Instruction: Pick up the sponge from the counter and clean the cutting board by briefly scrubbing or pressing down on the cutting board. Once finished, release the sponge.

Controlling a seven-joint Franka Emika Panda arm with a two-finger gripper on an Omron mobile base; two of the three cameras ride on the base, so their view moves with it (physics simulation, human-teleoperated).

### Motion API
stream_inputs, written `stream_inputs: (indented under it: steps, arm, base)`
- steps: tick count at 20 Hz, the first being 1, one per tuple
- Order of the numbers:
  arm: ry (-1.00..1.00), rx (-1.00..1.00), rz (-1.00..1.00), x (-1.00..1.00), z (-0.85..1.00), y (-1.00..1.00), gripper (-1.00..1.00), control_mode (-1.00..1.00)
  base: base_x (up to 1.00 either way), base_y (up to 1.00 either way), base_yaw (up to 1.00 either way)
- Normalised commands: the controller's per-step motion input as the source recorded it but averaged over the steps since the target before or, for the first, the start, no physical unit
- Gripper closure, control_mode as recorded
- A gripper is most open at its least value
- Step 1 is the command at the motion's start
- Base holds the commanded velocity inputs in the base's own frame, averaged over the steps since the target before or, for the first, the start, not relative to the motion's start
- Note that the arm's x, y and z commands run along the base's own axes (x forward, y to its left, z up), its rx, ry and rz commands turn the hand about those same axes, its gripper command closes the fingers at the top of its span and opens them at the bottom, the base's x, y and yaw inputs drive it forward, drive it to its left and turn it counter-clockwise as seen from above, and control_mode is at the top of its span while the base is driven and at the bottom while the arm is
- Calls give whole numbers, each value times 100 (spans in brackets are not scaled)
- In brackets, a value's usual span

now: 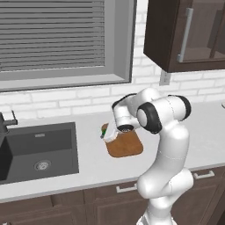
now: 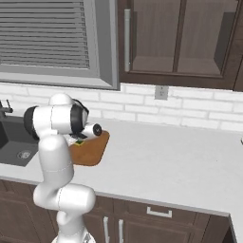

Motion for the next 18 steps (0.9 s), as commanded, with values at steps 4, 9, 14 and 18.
stream_inputs:
  steps: [4,9,14,18]
  arm:
    - [11,9,0,10,50,46,100,-100]
    - [1,1,0,-33,-87,6,100,-100]
    - [-8,0,0,-94,-100,0,100,-100]
    - [-10,0,0,-93,-100,0,100,-100]
  base:
    - [0,0,0]
    - [0,0,0]
    - [0,0,0]
    - [0,0,0]
